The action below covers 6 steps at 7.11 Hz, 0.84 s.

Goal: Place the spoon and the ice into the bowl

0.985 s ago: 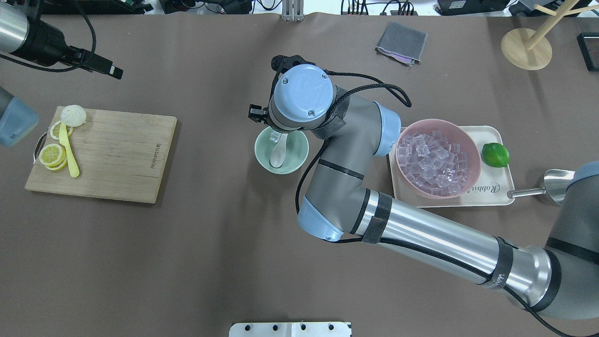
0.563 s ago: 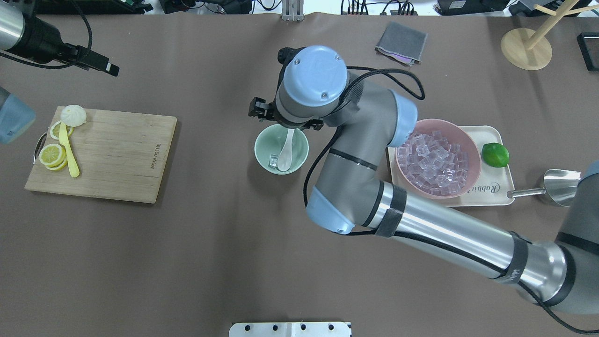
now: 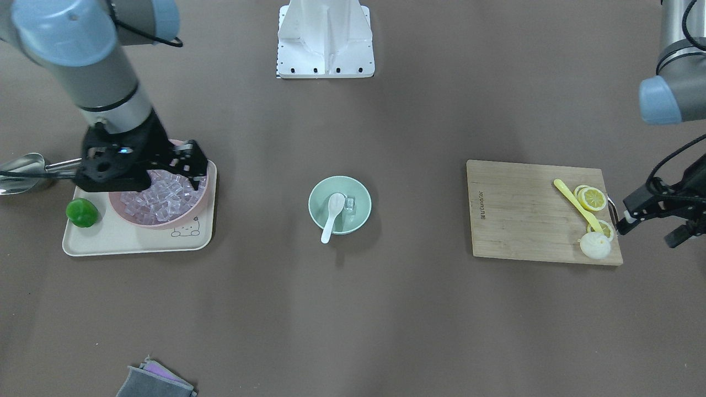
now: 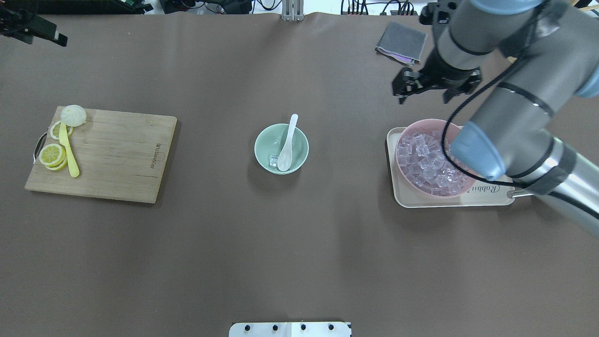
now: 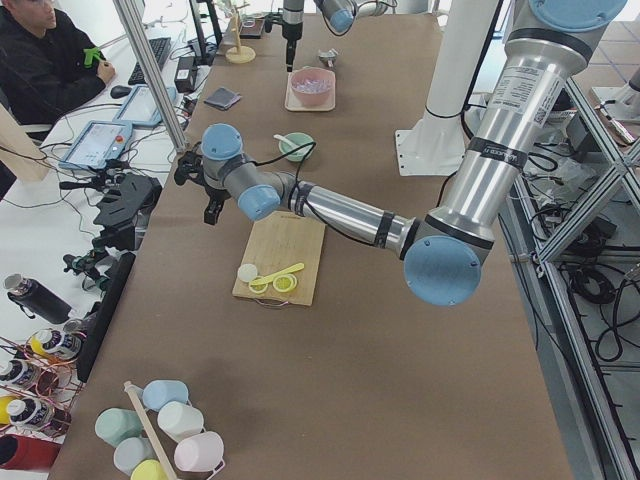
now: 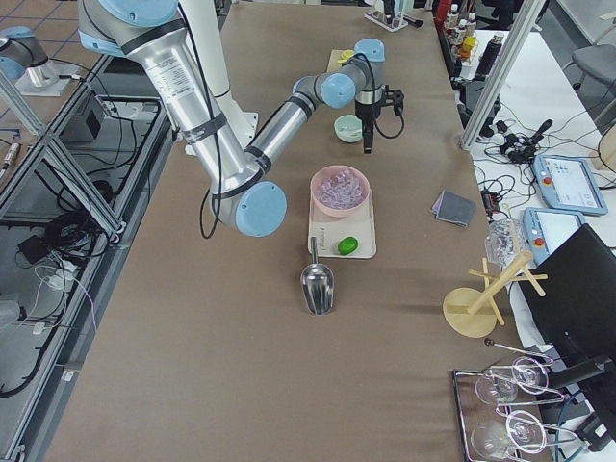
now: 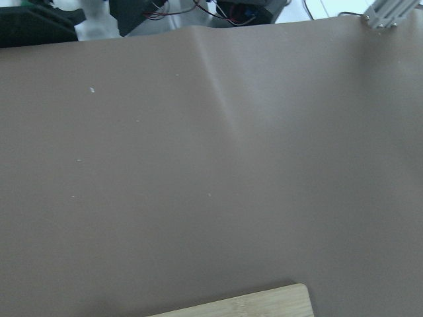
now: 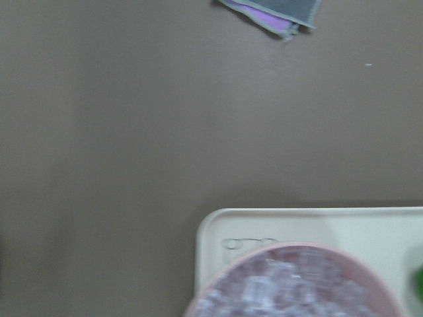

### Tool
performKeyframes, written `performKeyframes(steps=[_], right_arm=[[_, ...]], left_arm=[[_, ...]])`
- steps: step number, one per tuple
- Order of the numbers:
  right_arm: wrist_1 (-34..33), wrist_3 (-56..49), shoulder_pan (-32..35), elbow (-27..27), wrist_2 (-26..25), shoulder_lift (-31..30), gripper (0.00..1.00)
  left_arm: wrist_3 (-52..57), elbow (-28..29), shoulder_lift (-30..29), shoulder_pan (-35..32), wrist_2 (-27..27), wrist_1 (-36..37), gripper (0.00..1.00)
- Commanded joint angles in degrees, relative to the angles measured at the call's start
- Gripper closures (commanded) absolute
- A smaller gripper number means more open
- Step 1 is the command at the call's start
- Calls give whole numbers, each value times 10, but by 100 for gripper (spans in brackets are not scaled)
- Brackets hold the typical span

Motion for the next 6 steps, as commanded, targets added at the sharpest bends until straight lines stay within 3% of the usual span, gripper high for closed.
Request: performKeyframes(steps=[1,4,6], right_arm=[[-5,-174,113,14,50,-160,0],[167,-174,183,-43,51,-214,0],[195,-183,212,-82,54,-250,0]], left_arm=[[14,-35,44,-60,0,5,2],[14,-50,96,-85,-3,1,2],[32,-54,128,-94,-4,1,2]])
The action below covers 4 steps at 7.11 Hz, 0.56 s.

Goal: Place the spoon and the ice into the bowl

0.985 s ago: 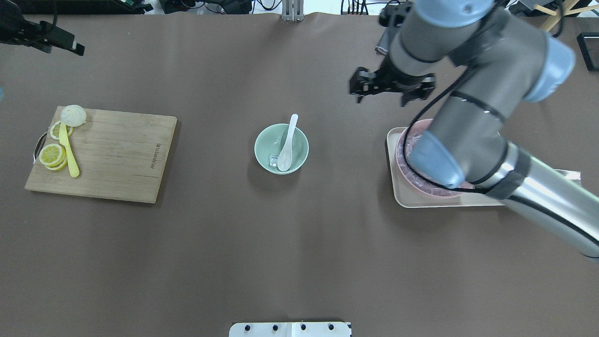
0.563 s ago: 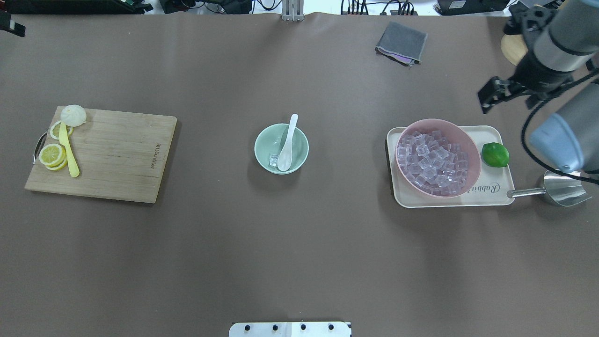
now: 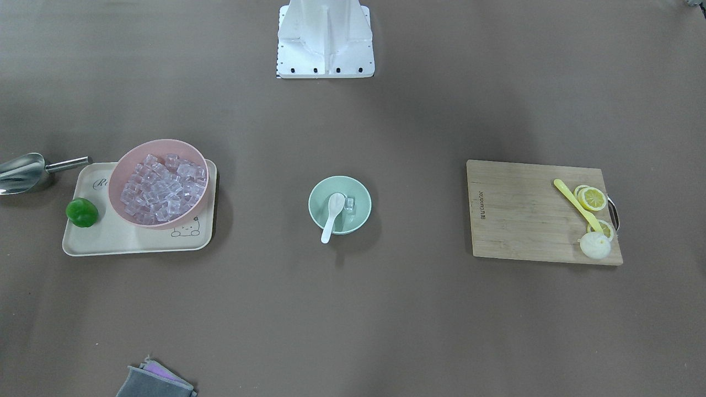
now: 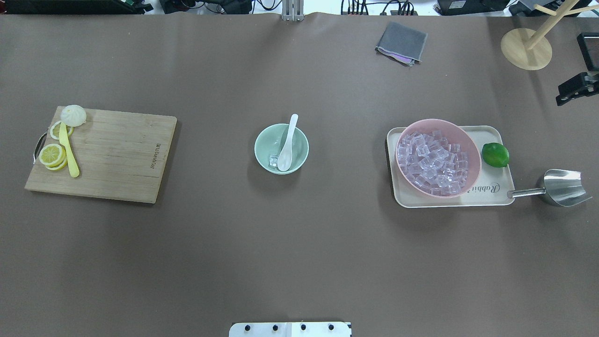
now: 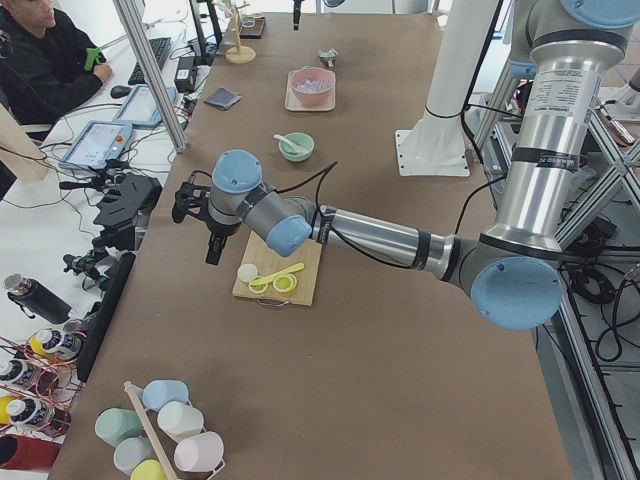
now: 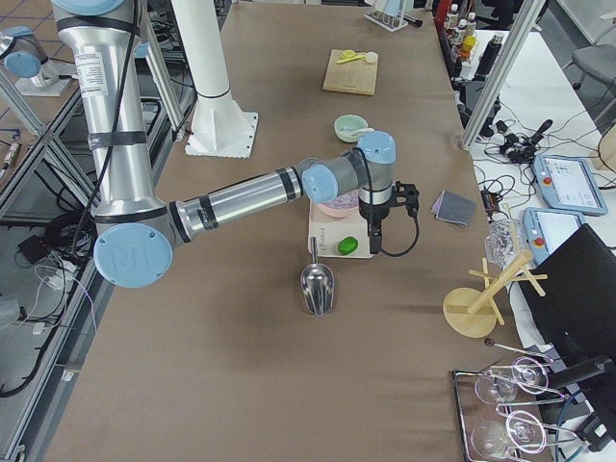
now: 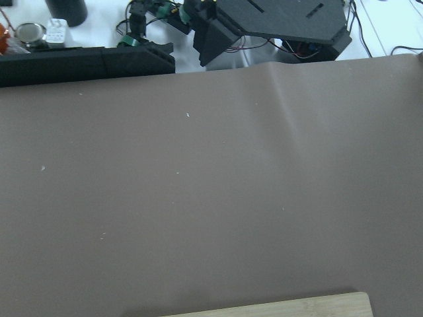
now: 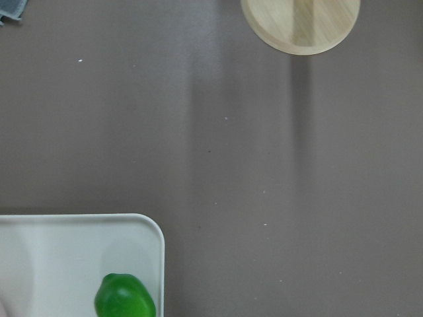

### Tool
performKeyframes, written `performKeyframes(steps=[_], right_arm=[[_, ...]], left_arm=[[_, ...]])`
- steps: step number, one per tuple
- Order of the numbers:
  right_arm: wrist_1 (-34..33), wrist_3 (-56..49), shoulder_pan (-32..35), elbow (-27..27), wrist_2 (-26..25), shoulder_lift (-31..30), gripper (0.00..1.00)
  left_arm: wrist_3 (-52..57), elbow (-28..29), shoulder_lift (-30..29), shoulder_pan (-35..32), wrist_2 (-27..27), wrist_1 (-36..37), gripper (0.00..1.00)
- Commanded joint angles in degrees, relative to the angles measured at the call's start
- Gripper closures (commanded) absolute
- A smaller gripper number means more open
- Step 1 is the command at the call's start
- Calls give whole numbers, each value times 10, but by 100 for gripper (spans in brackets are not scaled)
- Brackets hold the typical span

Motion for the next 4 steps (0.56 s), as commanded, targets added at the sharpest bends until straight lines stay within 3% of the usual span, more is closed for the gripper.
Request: performKeyframes(steps=[1,2,3,4], right_arm=[[22,-73,59,-61,22,-18,0],[19,-178,102,-112,89,-5,0],[16,-212,129,-136,133,-2,0],[15,-213,143,-132,137,-7,0]], left_arm=[[97,2,34,-12,-3,15,2],[150,-2,35,-23,-5,86,2],[198,-2,35,-39,-5,141,2],[287,-5,36,-60,-5,209,2]])
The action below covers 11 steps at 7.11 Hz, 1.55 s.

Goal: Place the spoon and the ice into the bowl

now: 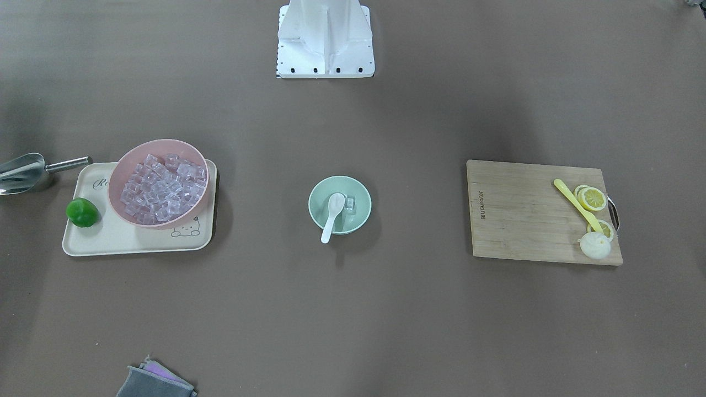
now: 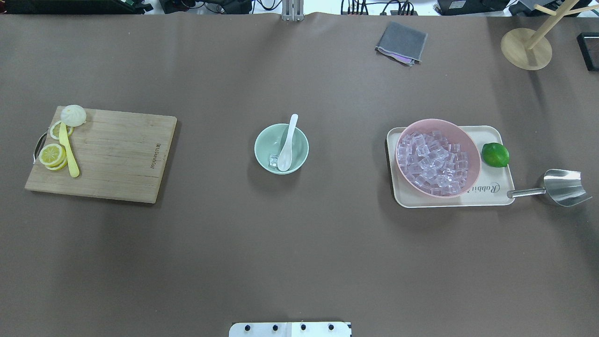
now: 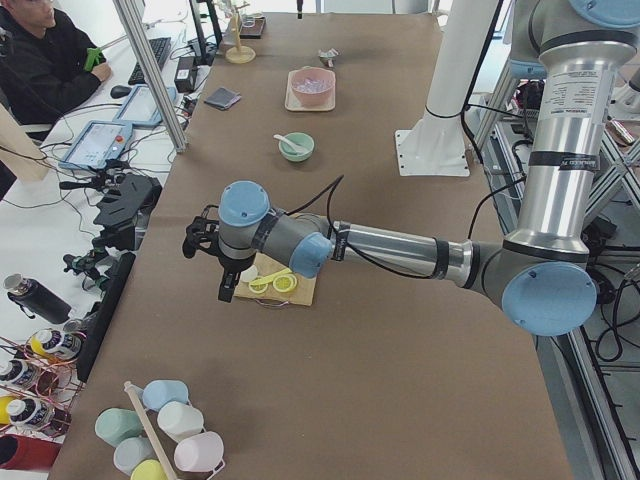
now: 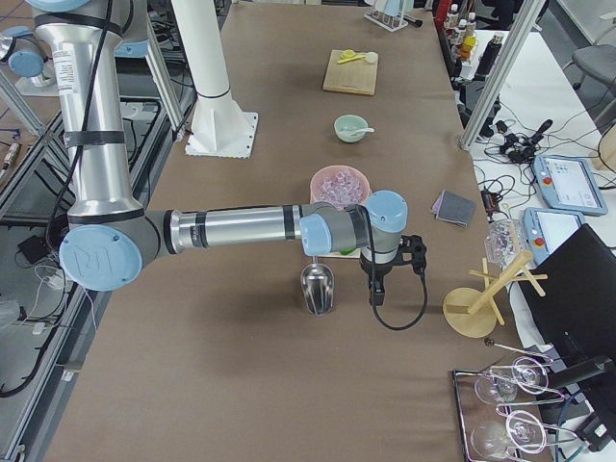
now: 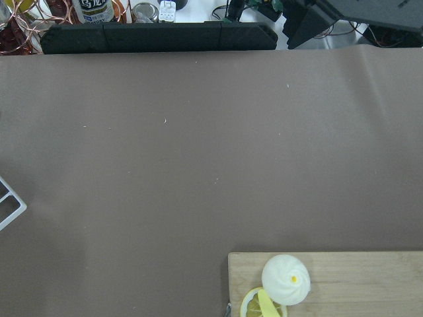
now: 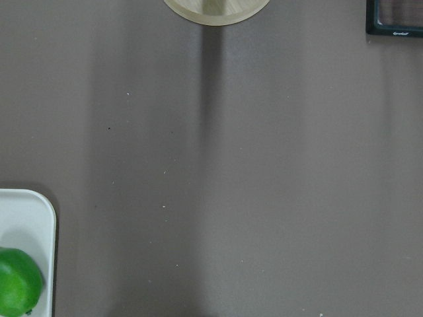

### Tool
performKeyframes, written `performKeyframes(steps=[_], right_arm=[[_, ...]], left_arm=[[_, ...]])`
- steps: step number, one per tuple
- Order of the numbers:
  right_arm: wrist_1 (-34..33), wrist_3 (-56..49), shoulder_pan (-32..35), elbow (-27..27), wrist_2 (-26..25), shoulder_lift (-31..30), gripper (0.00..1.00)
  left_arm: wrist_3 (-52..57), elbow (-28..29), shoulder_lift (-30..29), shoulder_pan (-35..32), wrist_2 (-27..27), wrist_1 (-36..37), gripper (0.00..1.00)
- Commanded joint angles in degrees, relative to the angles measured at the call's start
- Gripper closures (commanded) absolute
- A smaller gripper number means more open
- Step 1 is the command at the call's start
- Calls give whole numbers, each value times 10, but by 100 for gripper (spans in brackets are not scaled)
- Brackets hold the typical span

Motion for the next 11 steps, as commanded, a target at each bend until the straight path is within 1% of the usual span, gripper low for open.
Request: performKeyframes(steps=[1,2,3,4,5,6,11], right_arm=[[-16,-26,31,-9,36,-4,0],[-46,-26,33,-2,49,-5,0],[-74,-27,32,8,49,-6,0],[-76,-28,31,7,46,-17,0],[-76,-39,31,8,46,-20,0],[-78,-60,31,7,47,-23,0],[-75,-55,30,5,39,-23,0]], left_arm=[[150,-24,23,-42,0,150,2],[146,-32,68,-42,2,155,2],[146,-30,91,-41,1,154,2],[146,-31,105,-42,1,154,2],[143,-36,110,-42,1,154,2],[109,-36,105,-41,1,154,2],[109,-32,104,-40,1,153,2]])
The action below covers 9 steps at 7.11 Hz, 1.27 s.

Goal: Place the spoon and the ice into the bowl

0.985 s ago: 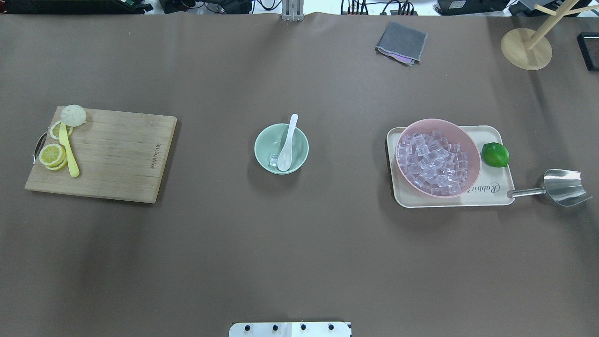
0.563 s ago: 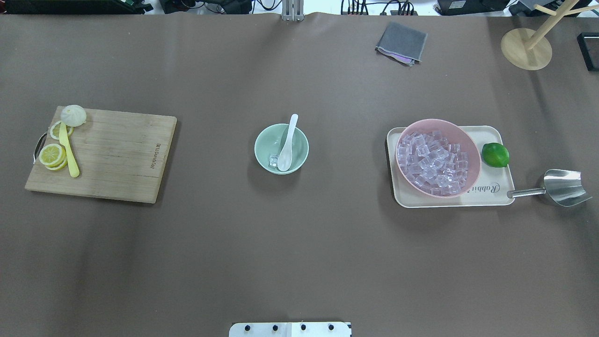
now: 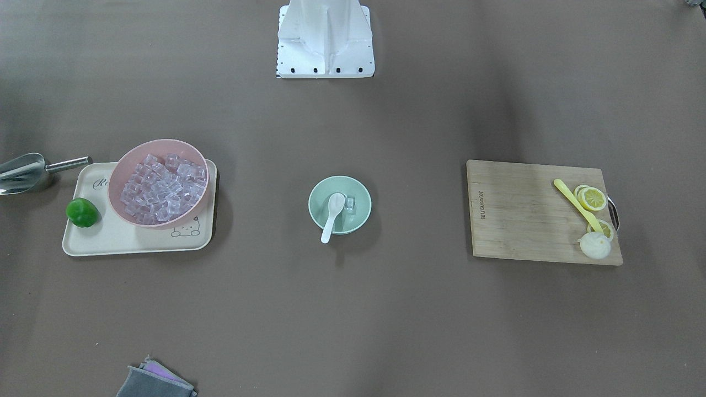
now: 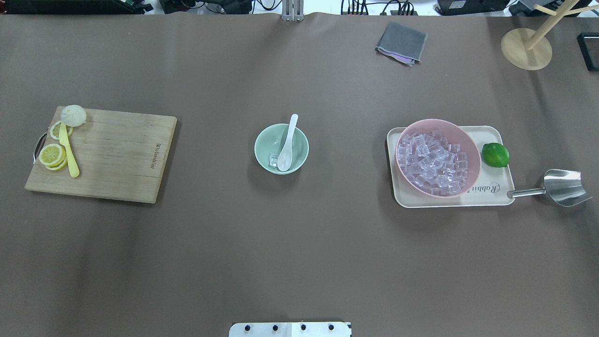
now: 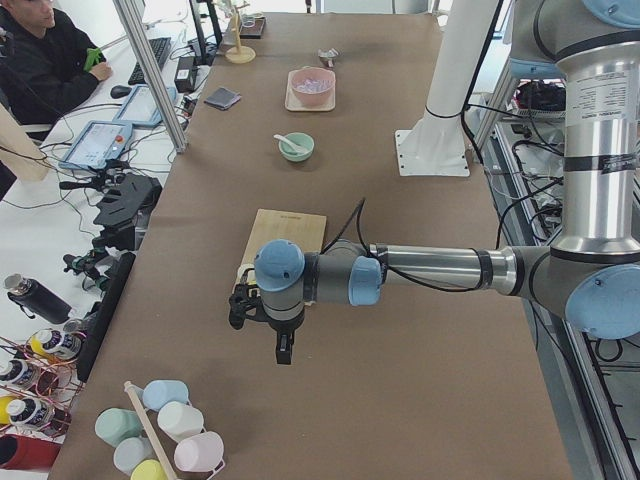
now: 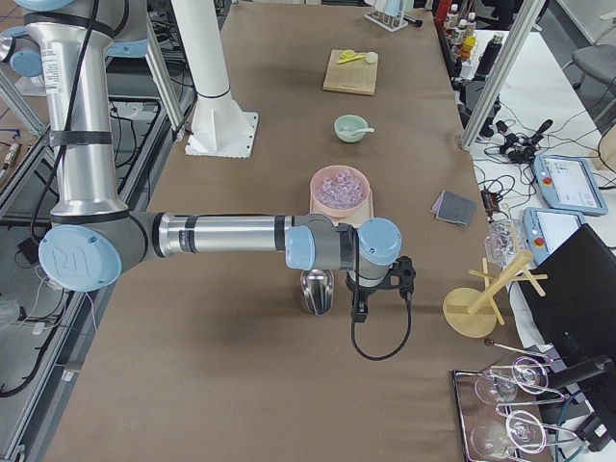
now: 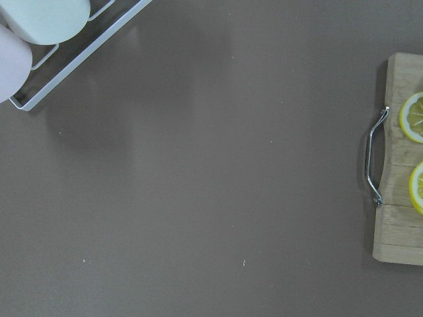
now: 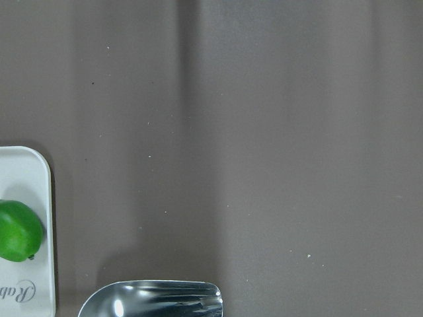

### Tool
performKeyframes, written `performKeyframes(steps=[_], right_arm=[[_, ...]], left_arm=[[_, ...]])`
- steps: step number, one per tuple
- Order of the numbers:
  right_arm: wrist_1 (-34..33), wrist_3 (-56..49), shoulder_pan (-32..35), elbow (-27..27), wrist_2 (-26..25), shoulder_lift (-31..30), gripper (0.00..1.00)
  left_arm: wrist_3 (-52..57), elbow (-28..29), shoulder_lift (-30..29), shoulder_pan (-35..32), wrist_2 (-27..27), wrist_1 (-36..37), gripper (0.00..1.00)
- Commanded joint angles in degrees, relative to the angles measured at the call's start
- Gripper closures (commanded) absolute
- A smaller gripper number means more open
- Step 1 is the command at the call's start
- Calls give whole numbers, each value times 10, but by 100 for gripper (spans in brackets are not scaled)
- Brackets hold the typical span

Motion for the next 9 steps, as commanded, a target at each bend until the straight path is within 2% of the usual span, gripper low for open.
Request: performKeyframes(steps=[1,3,9], right_arm=[[3,5,-1,-3,-9,1,0],[3,6,-1,-1,-29,0,0],[8,6,0,1,-21,-16,0]], left_arm=[[1,0,5,0,0,0,2],[-1,0,8,-1,0,0,2],[0,-2,9,-1,1,0,2]])
